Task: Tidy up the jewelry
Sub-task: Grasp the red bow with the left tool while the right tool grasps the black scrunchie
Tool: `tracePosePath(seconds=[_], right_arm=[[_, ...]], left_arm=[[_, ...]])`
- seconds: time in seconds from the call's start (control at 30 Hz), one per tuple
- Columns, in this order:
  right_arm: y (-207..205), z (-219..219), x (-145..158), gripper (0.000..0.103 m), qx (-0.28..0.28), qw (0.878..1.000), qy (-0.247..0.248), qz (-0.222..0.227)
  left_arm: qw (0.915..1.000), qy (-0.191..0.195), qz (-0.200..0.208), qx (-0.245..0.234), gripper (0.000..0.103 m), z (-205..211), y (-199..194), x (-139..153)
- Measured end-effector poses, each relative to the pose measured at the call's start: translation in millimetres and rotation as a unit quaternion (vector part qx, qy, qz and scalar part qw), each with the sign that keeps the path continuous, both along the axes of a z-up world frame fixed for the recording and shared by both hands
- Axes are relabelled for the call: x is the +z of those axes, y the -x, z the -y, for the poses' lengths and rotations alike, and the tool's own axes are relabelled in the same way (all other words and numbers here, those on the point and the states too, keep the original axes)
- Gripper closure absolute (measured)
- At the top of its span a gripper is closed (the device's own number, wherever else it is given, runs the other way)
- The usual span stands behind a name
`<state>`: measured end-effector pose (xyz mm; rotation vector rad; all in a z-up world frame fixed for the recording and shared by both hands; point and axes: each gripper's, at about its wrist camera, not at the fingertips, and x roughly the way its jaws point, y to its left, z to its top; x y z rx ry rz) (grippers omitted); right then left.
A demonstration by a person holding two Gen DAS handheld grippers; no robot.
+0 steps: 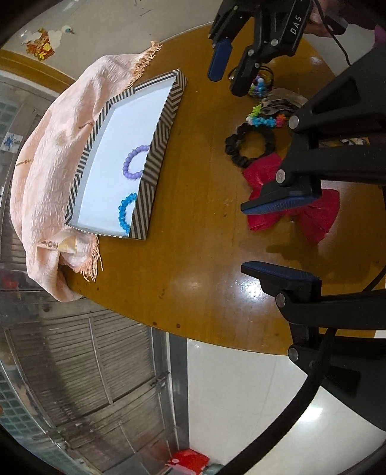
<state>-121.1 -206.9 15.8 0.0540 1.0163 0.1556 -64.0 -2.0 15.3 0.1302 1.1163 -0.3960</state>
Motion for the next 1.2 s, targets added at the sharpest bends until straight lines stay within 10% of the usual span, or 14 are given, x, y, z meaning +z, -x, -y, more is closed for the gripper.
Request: tracePosePath(seconds=[1.2], right_arm=[[-32.2,-22.3,-50.8,0.042,0.046,0.997,0.03,-0.057]], left_arm=[[0.9958,0.041,-0.081,-0.011,0.075,-0.3,27.1,-46.4]])
